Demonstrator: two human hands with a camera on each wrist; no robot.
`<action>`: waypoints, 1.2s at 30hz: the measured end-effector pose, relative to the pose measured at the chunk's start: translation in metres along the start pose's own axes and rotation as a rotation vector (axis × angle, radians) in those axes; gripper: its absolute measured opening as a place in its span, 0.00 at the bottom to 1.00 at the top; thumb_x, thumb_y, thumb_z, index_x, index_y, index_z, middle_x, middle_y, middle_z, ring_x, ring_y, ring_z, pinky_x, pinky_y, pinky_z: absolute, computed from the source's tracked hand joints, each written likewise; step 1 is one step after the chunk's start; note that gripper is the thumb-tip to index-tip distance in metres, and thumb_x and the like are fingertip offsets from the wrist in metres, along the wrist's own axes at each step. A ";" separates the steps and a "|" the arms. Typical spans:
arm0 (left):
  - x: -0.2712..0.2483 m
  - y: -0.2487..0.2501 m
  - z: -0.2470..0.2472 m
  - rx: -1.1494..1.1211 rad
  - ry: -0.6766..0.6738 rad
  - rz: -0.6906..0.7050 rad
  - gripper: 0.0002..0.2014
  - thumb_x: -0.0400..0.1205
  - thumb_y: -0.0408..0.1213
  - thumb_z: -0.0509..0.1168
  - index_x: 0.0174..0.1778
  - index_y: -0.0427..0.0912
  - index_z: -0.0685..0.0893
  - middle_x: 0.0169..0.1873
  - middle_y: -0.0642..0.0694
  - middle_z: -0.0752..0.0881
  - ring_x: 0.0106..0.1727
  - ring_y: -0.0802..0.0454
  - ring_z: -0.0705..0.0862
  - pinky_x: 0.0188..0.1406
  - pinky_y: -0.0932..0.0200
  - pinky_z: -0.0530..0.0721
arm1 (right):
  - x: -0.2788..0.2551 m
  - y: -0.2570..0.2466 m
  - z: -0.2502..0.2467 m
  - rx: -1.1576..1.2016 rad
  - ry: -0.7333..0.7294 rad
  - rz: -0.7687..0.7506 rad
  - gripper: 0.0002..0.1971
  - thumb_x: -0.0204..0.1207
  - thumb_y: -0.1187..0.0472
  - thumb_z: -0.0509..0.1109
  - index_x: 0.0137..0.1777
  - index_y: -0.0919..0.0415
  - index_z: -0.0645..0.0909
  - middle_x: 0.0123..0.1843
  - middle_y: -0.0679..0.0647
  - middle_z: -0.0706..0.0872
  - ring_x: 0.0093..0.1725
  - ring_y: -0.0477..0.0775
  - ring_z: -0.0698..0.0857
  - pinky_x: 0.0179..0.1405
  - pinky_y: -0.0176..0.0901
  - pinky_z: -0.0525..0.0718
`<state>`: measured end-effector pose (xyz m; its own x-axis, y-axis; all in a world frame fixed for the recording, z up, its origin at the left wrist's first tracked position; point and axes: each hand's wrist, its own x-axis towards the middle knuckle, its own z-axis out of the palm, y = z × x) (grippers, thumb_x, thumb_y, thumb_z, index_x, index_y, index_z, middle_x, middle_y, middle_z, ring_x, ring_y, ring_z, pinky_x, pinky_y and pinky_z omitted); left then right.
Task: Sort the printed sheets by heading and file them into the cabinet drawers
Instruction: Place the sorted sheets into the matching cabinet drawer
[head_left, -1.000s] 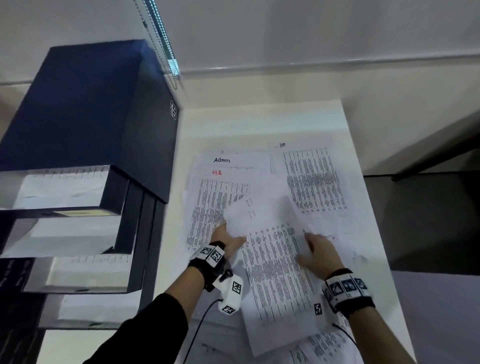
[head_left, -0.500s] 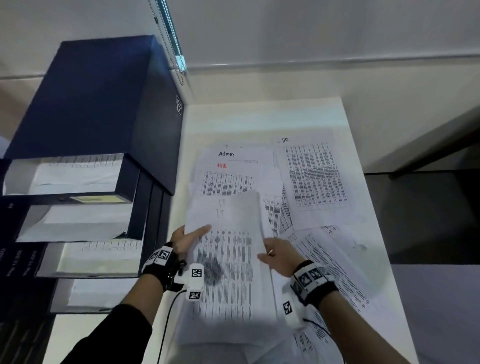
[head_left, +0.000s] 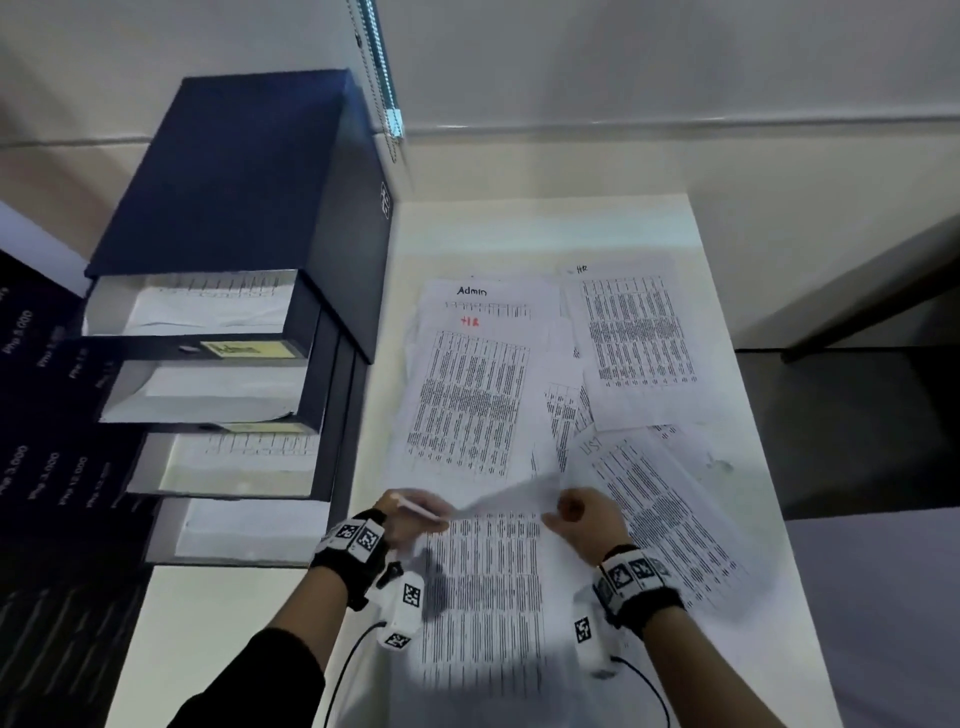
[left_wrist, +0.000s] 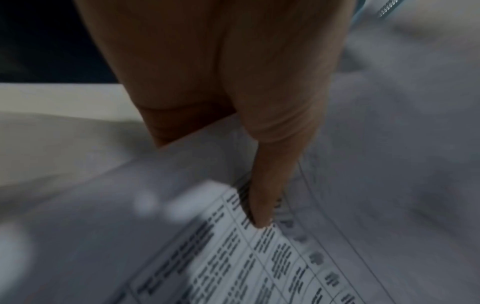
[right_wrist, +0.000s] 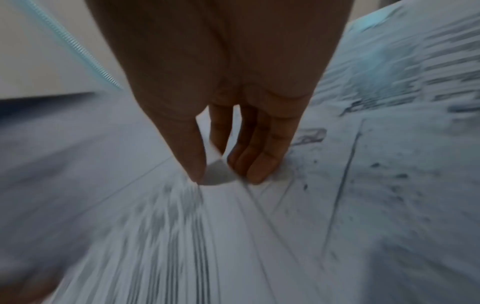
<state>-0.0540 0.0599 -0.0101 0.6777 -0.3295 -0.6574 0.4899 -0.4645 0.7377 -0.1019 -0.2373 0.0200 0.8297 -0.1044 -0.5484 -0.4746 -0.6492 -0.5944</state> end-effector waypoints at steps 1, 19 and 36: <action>-0.006 -0.012 0.002 -0.086 -0.109 0.158 0.24 0.61 0.37 0.85 0.52 0.39 0.91 0.51 0.31 0.89 0.56 0.41 0.88 0.60 0.50 0.86 | 0.002 0.002 -0.002 0.048 0.058 -0.002 0.11 0.72 0.62 0.77 0.53 0.54 0.84 0.45 0.50 0.86 0.44 0.47 0.84 0.52 0.40 0.86; -0.082 0.009 0.008 -0.156 0.219 -0.052 0.30 0.75 0.61 0.71 0.67 0.45 0.83 0.61 0.48 0.88 0.64 0.48 0.85 0.71 0.49 0.78 | -0.021 -0.038 0.026 0.131 0.037 -0.179 0.39 0.70 0.37 0.74 0.77 0.54 0.69 0.65 0.53 0.77 0.57 0.50 0.82 0.52 0.42 0.85; -0.180 0.131 -0.152 -0.179 0.316 0.442 0.14 0.81 0.46 0.70 0.62 0.53 0.82 0.55 0.53 0.90 0.56 0.58 0.88 0.61 0.55 0.85 | -0.104 -0.213 0.029 0.338 -0.294 -0.390 0.11 0.78 0.59 0.74 0.37 0.46 0.77 0.27 0.29 0.84 0.31 0.27 0.83 0.37 0.25 0.81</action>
<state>-0.0283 0.1831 0.2281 0.9567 -0.1865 -0.2233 0.1896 -0.1828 0.9647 -0.0954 -0.0669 0.1864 0.8682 0.3381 -0.3631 -0.2584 -0.3167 -0.9127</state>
